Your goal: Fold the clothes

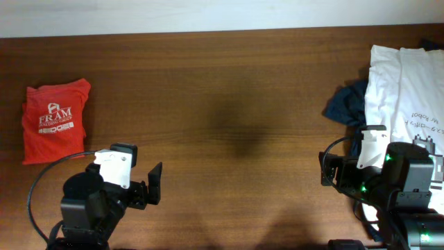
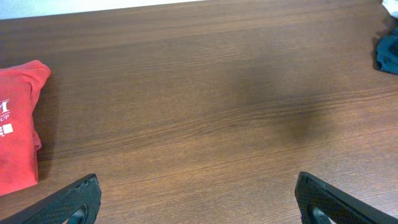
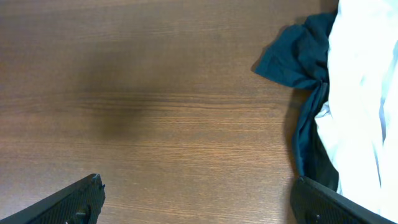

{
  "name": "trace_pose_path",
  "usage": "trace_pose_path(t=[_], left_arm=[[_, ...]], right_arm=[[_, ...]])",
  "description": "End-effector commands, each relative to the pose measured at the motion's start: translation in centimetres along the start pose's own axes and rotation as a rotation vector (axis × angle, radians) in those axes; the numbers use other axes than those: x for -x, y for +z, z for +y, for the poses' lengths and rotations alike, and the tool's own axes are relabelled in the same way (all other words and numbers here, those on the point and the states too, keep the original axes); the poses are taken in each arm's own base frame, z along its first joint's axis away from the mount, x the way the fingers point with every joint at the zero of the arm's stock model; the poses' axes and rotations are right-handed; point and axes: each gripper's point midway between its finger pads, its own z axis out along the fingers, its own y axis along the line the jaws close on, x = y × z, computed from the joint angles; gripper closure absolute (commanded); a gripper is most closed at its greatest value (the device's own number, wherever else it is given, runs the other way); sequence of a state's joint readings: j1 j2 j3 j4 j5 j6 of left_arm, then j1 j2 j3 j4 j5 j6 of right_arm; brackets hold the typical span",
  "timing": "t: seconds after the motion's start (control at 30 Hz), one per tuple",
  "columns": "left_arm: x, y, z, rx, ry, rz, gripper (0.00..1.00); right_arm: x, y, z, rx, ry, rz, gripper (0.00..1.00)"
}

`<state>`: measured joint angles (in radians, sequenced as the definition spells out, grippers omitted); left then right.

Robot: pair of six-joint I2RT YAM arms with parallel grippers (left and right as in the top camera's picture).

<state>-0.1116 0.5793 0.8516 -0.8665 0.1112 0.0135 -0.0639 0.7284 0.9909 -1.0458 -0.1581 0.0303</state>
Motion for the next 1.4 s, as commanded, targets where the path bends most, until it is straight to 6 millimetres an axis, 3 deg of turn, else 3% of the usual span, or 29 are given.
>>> trace_pose_path(t=[0.0,0.17,0.27,0.5,0.63,0.7,1.23,1.37], left_arm=[[-0.4,0.2,0.3,0.017,-0.013,0.011,0.01],[-0.4,0.2,0.3,0.017,-0.013,0.011,0.01],[-0.4,0.2,0.3,0.017,-0.013,0.011,0.01],[-0.4,0.2,0.3,0.017,-0.013,0.011,0.01],[-0.4,0.2,0.3,0.017,-0.013,0.011,0.01],[-0.4,0.2,0.3,0.017,-0.013,0.011,0.01],[-0.7,0.2,0.3,0.017,-0.014,0.022,0.01],[-2.8,-1.2,2.2,0.133,0.014,0.0,0.01]], right_arm=[[-0.1,0.4,-0.3,-0.014,0.014,0.012,0.01],[-0.3,0.8,-0.4,-0.014,0.016,0.033,0.01],[0.2,-0.3,-0.2,-0.042,-0.055,-0.088,0.01],[-1.7,2.9,0.6,0.048,-0.154,-0.679,0.01],[-1.2,4.9,-0.6,-0.005,-0.16,-0.834,0.01],[-3.7,7.5,-1.3,-0.03,-0.18,-0.711,0.01],[-3.7,7.6,-1.4,-0.036,-0.177,-0.706,0.02],[-3.7,7.6,-1.4,-0.036,-0.177,-0.706,0.01]])
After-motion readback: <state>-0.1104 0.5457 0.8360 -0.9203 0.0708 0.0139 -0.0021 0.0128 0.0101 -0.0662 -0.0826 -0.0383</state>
